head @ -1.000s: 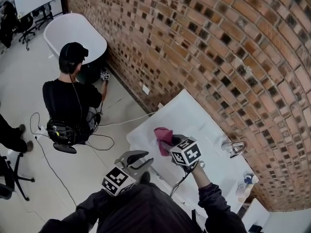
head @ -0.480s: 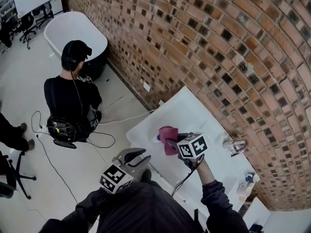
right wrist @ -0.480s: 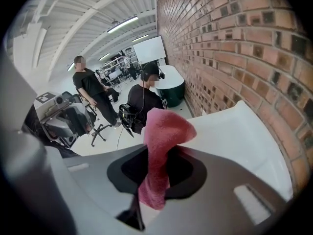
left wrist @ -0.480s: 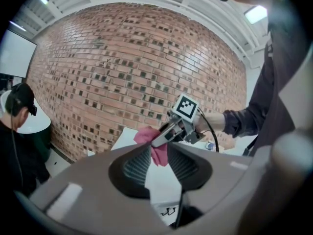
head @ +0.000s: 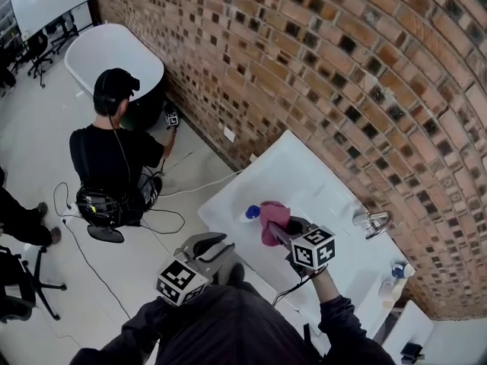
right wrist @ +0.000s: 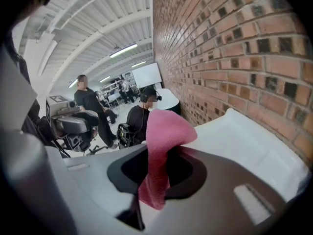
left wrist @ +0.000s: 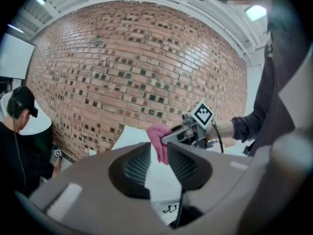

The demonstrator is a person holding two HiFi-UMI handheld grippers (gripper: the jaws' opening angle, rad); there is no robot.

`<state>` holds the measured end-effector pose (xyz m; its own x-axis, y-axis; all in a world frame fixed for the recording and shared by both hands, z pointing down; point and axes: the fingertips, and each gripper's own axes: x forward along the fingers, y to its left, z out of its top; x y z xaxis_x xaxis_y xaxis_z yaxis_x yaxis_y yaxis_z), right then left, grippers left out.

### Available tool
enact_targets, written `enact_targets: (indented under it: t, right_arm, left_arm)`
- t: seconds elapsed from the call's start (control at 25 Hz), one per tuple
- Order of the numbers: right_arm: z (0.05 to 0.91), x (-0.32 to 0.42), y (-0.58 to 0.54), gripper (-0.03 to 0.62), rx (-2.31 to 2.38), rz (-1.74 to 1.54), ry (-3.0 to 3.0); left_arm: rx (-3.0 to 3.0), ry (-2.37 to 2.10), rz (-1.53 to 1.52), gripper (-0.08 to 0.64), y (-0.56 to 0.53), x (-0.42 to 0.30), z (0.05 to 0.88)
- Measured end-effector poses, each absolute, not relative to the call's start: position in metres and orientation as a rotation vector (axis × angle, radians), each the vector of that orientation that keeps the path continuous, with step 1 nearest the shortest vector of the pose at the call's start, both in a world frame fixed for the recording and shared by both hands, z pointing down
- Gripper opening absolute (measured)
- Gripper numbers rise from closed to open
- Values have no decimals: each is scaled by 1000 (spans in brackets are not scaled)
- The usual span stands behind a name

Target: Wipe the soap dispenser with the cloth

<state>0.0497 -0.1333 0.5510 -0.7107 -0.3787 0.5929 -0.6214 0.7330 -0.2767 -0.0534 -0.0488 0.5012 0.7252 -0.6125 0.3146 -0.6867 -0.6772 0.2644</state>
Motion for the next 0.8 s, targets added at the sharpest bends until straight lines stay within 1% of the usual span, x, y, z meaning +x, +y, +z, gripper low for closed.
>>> enact_targets:
  t: [0.08, 0.28, 0.56, 0.64, 0.8]
  right_arm:
    - [563, 57, -123, 75, 840, 762, -2449]
    - [602, 55, -108, 75, 999, 1235, -2426]
    - [640, 44, -132, 74, 1280, 1932, -2286]
    - [658, 45, -134, 74, 1344, 2031, -2196]
    - [694, 47, -132, 74, 1408, 2078, -2060]
  left_arm:
    - [2560, -1011, 294, 112, -51, -57, 503]
    - [2586, -984, 345, 112, -59, -55, 504]
    - [2616, -949, 404, 112, -59, -57, 500]
    - [2612, -956, 415, 112, -57, -60, 500]
    - [2601, -973, 423, 112, -56, -65, 503]
